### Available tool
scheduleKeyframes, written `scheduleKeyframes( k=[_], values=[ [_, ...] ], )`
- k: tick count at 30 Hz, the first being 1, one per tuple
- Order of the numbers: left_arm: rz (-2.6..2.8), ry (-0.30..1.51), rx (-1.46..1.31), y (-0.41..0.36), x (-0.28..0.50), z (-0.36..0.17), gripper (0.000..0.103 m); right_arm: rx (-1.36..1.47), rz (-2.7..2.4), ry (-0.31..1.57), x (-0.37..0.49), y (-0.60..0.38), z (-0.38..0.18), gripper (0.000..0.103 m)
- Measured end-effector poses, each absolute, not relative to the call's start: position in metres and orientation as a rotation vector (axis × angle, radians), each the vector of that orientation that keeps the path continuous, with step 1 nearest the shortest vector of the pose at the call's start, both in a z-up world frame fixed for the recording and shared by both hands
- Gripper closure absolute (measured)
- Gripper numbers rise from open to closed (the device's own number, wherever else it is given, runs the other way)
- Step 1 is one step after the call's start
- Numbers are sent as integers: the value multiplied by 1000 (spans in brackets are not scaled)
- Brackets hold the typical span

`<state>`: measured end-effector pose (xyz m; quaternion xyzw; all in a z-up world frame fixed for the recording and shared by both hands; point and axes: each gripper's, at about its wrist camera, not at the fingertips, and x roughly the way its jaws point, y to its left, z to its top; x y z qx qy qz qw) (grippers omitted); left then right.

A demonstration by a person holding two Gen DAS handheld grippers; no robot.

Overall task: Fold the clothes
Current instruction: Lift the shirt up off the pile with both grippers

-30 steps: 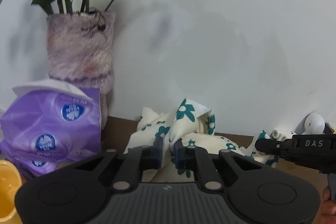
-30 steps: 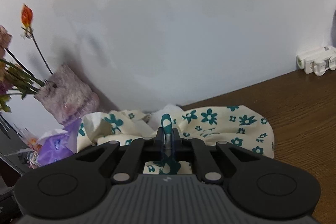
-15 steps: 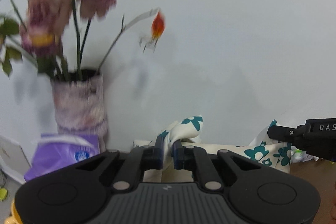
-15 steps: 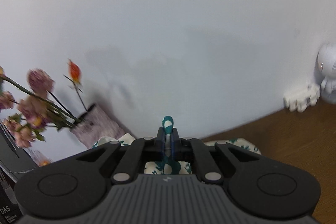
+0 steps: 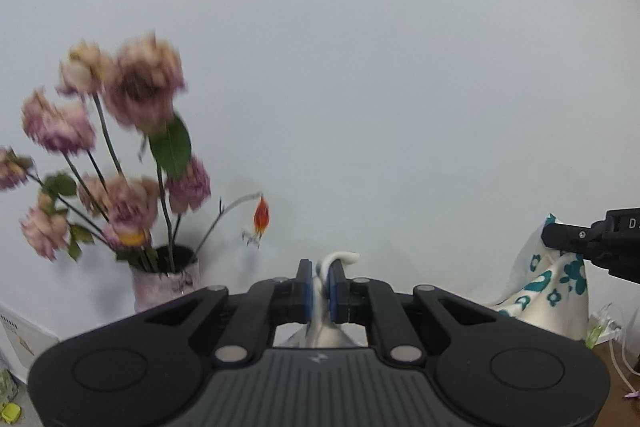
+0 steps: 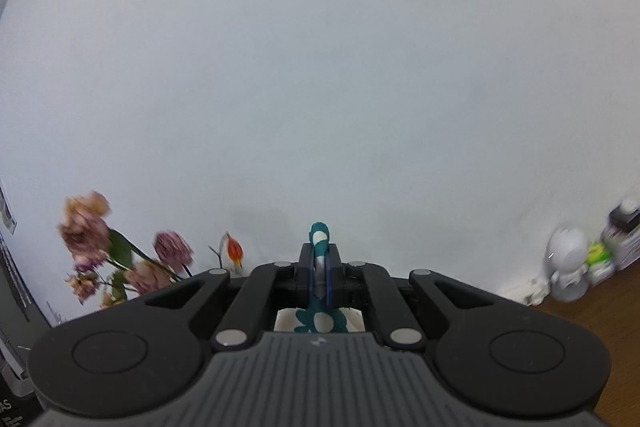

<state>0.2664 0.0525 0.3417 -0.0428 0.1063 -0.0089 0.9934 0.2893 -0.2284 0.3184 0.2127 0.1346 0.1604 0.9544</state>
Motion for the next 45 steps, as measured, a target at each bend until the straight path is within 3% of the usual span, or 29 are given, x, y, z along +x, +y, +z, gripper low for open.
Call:
scheduleKeyframes(
  k=[15, 23, 26, 29, 32, 37, 40, 41, 43, 44, 45],
  values=[
    [-10, 8, -76, 10, 82, 448, 96, 394, 297, 57, 108, -261, 417, 98],
    [11, 14, -61, -2, 43, 476, 96, 364, 249, -20, 52, -265, 453, 103],
    [13, 46, -54, -8, 54, 470, 103, 370, 236, -8, 58, -268, 455, 103],
    [6, 116, -42, -11, 85, 448, 103, 344, 209, 45, 84, -265, 443, 103],
    [-62, 257, -32, -25, 149, 382, 103, 347, 205, 146, 133, -265, 400, 103],
    [-105, 583, -103, -28, 247, 246, 103, 386, 207, 471, 238, -285, 260, 103],
    [-101, 646, -104, -12, 263, 206, 102, 350, 215, 571, 256, -283, 198, 100],
    [-102, 662, -102, -6, 265, 198, 101, 323, 225, 589, 257, -281, 188, 96],
    [-115, 697, -99, 4, 264, 184, 93, 303, 257, 606, 243, -261, 187, 76],
    [-128, 716, -97, 8, 259, 179, 92, 300, 269, 614, 241, -257, 187, 57],
    [-141, 735, -96, 11, 254, 173, 89, 285, 284, 634, 235, -256, 181, 54]
  ],
)
